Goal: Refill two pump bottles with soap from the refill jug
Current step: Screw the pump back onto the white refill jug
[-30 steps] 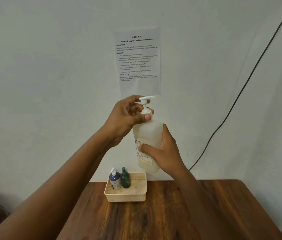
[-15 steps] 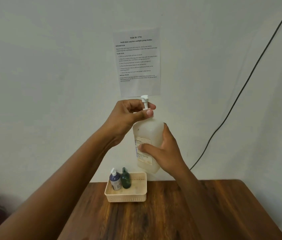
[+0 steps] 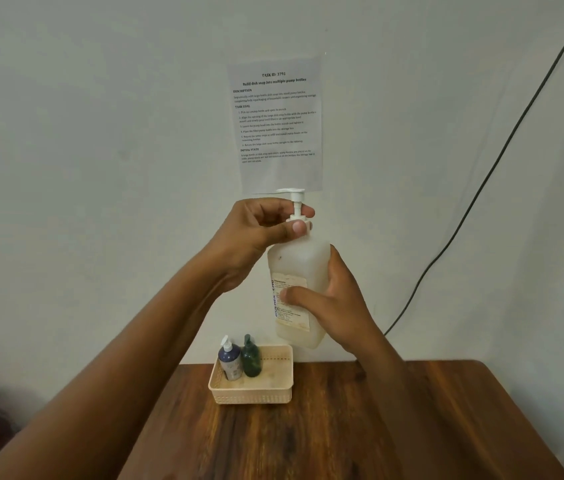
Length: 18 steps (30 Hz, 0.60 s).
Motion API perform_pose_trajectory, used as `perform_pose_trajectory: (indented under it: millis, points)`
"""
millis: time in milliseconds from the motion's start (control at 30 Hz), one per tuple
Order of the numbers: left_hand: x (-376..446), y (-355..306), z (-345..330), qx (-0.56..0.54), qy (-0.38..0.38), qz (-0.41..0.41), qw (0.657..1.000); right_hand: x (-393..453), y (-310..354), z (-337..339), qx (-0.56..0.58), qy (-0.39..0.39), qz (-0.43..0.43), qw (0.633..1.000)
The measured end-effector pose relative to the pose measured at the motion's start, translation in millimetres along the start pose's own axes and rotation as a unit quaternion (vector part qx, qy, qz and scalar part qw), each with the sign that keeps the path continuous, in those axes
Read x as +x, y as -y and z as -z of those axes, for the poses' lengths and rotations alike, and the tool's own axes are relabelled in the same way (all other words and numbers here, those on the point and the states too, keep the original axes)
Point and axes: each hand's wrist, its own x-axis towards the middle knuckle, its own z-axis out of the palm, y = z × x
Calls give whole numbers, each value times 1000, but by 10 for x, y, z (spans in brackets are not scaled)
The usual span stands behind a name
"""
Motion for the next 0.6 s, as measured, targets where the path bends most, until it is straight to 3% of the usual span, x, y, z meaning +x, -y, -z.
perform_pose_trajectory:
  millis: [100,167,267,433,500,600]
  points:
    - [-14,-60,97,-49,122,27,991,-36,26,64,72,61,-1,996]
    - [-15,-75,124,-53,147,34,987,-36,35,62,73,61,-4,995]
    - [-20,-58,82,-21,117,36,992,-23,38,47,37,28,-9,999]
    - [-32,32,-54,90,-22,-25,995,-8,41,14,3,4,0,1000]
    - [-4,13,25,61,32,-15,998,-23,38,58,37,37,-3,999]
    - [-5,-65,148,-35,173,29,984,-57,57,154,119,123,-7,985]
